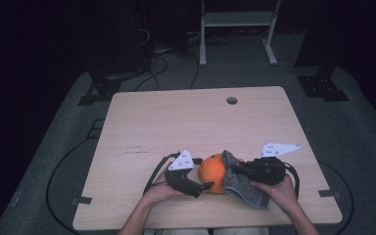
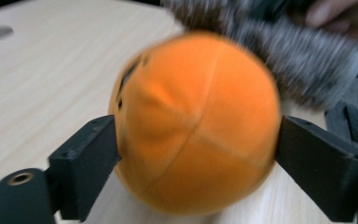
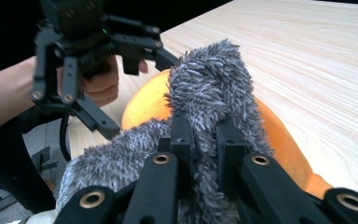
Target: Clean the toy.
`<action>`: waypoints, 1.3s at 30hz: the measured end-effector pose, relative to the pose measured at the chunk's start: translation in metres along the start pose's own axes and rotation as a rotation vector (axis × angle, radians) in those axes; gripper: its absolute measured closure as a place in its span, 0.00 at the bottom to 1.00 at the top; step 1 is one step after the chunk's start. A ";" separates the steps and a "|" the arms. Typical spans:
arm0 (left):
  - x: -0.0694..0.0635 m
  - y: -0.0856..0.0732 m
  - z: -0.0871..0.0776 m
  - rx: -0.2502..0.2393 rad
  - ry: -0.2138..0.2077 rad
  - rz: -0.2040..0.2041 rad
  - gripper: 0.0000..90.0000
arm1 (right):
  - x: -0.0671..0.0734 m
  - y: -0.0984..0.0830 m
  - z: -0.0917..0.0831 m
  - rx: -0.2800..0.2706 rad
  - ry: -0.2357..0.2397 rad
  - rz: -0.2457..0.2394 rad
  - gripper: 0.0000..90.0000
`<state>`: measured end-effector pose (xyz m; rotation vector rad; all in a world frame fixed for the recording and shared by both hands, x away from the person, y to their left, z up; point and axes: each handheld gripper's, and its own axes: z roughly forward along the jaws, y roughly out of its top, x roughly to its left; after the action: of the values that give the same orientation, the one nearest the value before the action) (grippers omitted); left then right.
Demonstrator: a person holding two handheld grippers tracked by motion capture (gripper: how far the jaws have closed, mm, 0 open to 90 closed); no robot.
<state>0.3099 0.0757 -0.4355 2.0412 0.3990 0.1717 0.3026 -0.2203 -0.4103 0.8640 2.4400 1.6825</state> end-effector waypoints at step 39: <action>-0.010 0.005 0.003 -0.064 0.040 0.064 0.16 | -0.008 -0.002 -0.004 -0.041 -0.052 0.024 0.89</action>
<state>0.3022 0.0669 -0.4322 1.9913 0.3485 0.2615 0.3072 -0.2274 -0.4124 0.9231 2.3619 1.6893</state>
